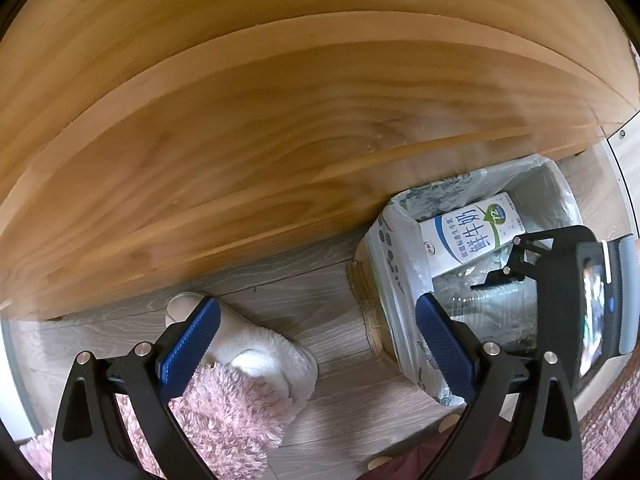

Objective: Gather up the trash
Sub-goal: 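Lower the clear plastic container into the trash bin with the right tool, then open the right tool and release the container into the bin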

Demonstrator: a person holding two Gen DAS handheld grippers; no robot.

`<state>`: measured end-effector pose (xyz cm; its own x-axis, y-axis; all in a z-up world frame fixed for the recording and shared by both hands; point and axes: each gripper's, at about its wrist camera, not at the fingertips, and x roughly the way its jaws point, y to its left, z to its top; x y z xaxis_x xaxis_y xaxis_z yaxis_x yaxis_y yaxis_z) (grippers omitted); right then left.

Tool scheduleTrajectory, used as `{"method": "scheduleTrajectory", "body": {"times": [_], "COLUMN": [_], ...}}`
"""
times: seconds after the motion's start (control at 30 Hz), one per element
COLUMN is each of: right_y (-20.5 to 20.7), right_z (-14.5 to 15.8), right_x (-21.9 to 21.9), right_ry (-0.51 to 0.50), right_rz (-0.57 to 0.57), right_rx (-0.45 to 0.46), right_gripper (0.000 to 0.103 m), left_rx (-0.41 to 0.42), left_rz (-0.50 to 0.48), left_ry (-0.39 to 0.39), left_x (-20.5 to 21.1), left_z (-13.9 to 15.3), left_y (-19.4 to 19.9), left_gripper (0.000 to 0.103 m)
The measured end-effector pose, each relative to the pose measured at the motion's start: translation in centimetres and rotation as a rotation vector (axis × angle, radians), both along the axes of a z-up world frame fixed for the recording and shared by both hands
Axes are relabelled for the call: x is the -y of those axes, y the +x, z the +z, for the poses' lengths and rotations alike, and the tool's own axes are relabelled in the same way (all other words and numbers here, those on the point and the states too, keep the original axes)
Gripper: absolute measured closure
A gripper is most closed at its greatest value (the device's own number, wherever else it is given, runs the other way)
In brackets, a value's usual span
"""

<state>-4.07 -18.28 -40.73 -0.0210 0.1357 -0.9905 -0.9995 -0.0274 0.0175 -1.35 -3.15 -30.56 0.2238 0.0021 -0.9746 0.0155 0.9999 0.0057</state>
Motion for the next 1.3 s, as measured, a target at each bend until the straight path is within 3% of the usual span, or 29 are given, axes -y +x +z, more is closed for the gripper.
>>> {"method": "scheduleTrajectory", "body": {"times": [0.3, 0.8, 1.13, 1.3], "right_y": [-0.8, 1.3, -0.4, -0.6], "right_z": [-2.3, -2.3, 0.4, -1.6], "right_x": [0.0, -0.3, 0.5, 0.0], "right_ry": [-0.003, -0.121, 0.038, 0.009], "right_rz": [0.102, 0.006, 0.118, 0.12], "right_rx": [0.017, -0.014, 0.018, 0.032], "right_gripper": [0.044, 0.043, 0.045, 0.044], "left_rx": [-0.01, -0.014, -0.011, -0.009], "left_rz": [-0.007, -0.012, -0.011, -0.018], "left_ry": [0.005, 0.002, 0.0, 0.002], "left_x": [0.2, 0.4, 0.4, 0.4], "left_z": [-0.2, -0.4, -0.3, -0.2], "left_y": [0.2, -0.1, -0.1, -0.1], "left_gripper": [0.008, 0.008, 0.008, 0.008]}}
